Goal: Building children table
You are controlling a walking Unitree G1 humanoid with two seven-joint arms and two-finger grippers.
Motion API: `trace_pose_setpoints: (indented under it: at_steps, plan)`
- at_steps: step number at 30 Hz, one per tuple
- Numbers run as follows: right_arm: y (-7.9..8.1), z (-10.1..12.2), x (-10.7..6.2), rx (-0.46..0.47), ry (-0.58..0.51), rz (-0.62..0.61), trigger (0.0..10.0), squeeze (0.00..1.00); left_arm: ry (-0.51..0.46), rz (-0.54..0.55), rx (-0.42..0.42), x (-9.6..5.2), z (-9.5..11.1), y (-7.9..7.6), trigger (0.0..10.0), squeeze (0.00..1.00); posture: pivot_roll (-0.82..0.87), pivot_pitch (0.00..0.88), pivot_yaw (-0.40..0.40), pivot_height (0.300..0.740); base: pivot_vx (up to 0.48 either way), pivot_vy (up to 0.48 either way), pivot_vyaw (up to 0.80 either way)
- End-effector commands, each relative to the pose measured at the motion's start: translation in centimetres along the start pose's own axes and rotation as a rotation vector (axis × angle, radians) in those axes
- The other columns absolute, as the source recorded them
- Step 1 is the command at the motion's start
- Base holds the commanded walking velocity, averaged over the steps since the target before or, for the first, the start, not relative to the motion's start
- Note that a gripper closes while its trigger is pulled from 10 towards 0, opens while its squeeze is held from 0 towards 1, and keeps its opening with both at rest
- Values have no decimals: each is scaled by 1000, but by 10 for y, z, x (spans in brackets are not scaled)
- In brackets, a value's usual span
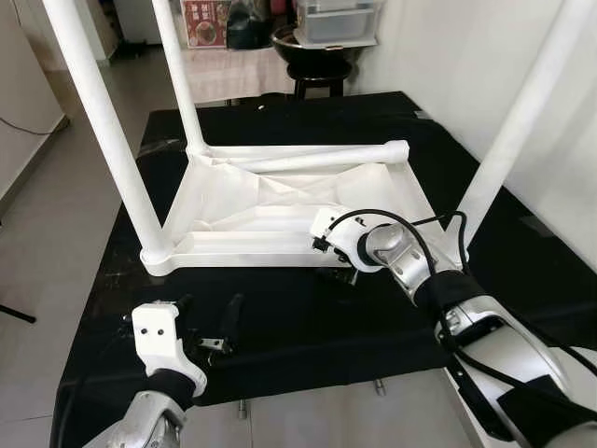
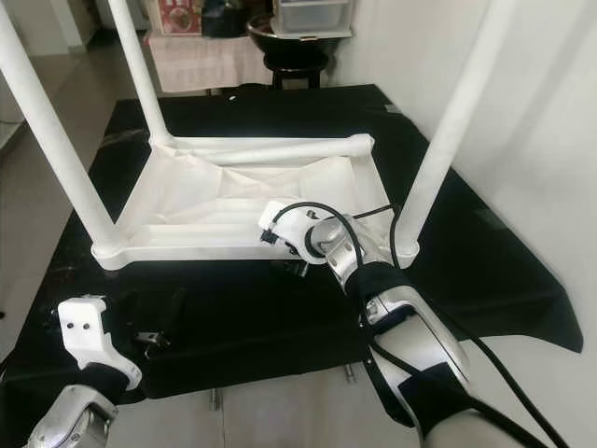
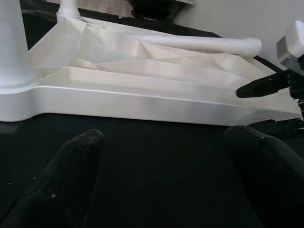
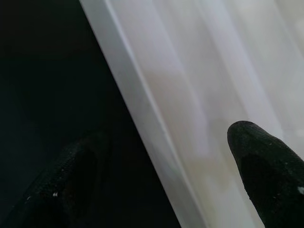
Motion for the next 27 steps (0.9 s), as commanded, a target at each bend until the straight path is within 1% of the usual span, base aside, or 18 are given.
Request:
trace_pose_setpoints:
  at_steps: [1, 3, 6, 7, 8, 9, 10, 11, 12, 17, 21, 27]
  plan:
    - [1, 3, 1, -9, 3, 23, 10000, 0, 10, 1, -6, -2, 0, -2, 10000, 0, 33, 128, -30, 740, 0, 0, 0]
    - [1, 4, 0, -8, 8, 32, 10000, 0, 11, 1, -8, -3, 0, -2, 10000, 0, 33, 129, -30, 740, 0, 0, 0]
    - [2, -9, 2, 0, 141, 46, 10000, 0, 15, -2, -14, -4, 0, -4, 10000, 0, 25, 133, -33, 740, 0, 0, 0]
    - [3, -12, 3, 4, 167, 51, 10000, 0, 16, -3, -15, -3, 0, -4, 10000, 0, 25, 133, -33, 740, 0, 0, 0]
    - [3, -12, 3, 4, 167, 51, 10000, 0, 16, -3, -15, -3, 0, -4, 10000, 0, 25, 133, -33, 740, 0, 0, 0]
    - [4, -13, 3, 8, 179, 68, 4902, 0, 17, -3, -16, -3, 0, -5, 10000, 0, 17, 131, -38, 740, 0, 0, 0]
    - [5, -13, 3, 9, 185, 79, 4902, 0, 17, -2, -16, -3, 0, -5, 10000, 0, 14, 130, -40, 740, 0, 0, 0]
    - [5, -13, 3, 9, 186, 86, 784, 0, 18, -2, -17, -3, 0, -5, 10000, 0, 14, 130, -40, 740, 0, 0, 0]
    - [4, -12, 2, 22, 187, 80, 0, 0, 16, -2, -19, -3, 0, -5, 10000, 0, 6, 128, -43, 740, 0, 0, 0]
    - [-1, -6, -1, 61, 172, 77, 0, 0, 13, 0, -24, -2, -1, -6, 10000, 0, -18, 120, -41, 740, 0, 0, 0]
    - [-1, -2, -3, 127, 153, 107, 0, 0, 17, -6, -25, -1, -1, -5, 10000, 0, -20, 114, -32, 740, 0, 0, 0]
    - [0, -4, -3, 148, 157, 109, 0, 0, 22, -8, -22, -1, -2, -4, 10000, 0, -21, 107, -23, 740, 0, 0, 0]
Point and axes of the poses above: a point about 5 cm out from each wrist's last joint towards the gripper, its own x axis pointing out of the wrist towards the gripper, its own z axis along the axis of the wrist's last joint, y = z × x, the point moved 3 cm from there along x, pointing out of the wrist towards the gripper, and after that the axes turned 4 degrees about x, right-handed, at the moved point
